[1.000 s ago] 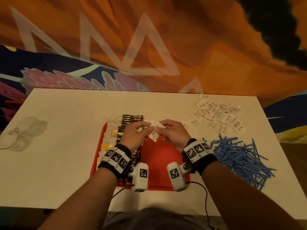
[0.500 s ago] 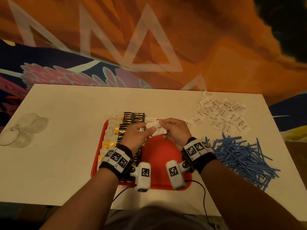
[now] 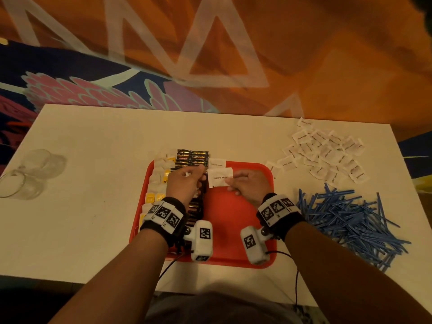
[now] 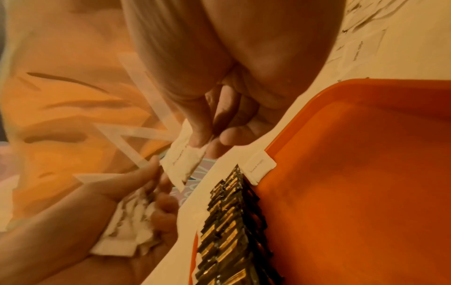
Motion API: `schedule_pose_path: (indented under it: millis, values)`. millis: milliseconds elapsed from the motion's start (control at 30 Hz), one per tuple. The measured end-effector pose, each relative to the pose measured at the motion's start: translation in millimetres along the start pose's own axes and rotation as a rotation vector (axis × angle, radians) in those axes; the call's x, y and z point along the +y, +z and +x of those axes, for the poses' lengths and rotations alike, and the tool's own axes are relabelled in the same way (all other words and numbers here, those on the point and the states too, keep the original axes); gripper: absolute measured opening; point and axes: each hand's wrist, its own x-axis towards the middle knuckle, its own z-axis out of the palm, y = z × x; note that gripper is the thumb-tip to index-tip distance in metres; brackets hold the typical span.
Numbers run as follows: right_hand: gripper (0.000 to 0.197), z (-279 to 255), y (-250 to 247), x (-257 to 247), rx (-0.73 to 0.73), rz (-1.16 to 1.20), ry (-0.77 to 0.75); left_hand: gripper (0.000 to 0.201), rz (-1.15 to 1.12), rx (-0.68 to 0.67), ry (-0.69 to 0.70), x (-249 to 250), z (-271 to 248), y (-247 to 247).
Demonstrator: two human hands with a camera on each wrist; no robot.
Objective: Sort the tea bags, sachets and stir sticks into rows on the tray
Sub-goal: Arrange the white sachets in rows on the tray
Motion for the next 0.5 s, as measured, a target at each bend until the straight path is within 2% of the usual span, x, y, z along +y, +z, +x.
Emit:
schedule_pose_path:
  millis: [133, 267, 400, 500]
  values:
    - [0.015, 34.0, -9.0, 13.2, 0.105, -0.049, 0.050, 0.014, -0.007, 0.025, -0.053, -6.8, 8.7, -13.0]
    - [0.015, 63.2, -15.2, 23.2, 0.120, -0.189, 0.092, 0.011, -0.002, 0.033, -0.082, -15.1, 10.1, -29.8]
    - [0.019, 79.0, -13.9, 27.7, 0.054, -0.033, 0.137, 0.009, 0.001, 0.059, -0.104, -22.7, 8.9, -46.8]
    - [0.011, 87.0, -10.7, 31.4, -0.015, -0.111, 0.113, 0.010, 0.013, 0.068, -0.117, -25.9, 9.5, -55.9]
